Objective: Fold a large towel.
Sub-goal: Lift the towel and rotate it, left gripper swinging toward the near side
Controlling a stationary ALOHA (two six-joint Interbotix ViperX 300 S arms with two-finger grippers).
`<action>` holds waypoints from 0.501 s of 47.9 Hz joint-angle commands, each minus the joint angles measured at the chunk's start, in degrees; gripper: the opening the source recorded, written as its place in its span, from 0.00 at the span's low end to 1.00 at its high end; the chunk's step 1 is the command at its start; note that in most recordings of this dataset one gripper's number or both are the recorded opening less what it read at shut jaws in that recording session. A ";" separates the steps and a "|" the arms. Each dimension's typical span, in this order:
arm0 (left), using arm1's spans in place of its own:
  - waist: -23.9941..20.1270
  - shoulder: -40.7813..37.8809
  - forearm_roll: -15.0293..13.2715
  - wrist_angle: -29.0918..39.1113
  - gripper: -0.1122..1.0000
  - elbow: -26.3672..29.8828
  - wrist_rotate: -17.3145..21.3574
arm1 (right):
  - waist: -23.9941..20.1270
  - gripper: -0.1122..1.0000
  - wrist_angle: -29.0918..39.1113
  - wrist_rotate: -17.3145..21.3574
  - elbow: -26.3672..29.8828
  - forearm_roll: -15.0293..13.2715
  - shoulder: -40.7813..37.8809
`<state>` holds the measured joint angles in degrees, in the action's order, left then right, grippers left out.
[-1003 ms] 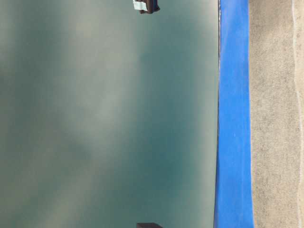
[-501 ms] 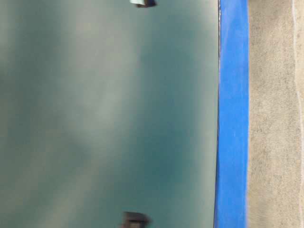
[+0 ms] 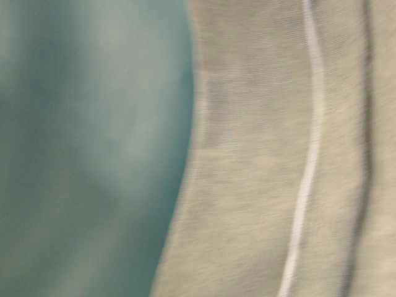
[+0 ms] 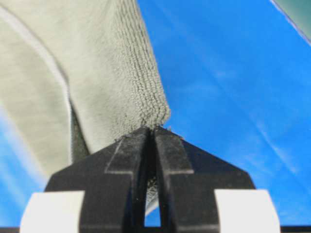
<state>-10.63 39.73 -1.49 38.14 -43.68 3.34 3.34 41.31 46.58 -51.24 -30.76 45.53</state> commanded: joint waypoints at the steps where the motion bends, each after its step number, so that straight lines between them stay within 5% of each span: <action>1: 1.05 1.49 -0.09 0.00 0.13 0.79 -1.49 | -1.67 0.13 -0.26 0.18 1.76 0.26 1.85; 12: 5.19 1.05 -0.18 -0.44 0.13 0.97 -7.38 | 3.16 0.13 -1.67 0.79 3.43 -2.81 -0.44; 24: 17.93 -2.46 -0.18 -10.72 0.13 1.93 -14.68 | 18.81 0.13 -13.71 1.23 7.38 -5.10 -7.21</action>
<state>3.43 38.32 -1.58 31.46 -43.51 -10.46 17.67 32.34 47.72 -46.23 -35.33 39.99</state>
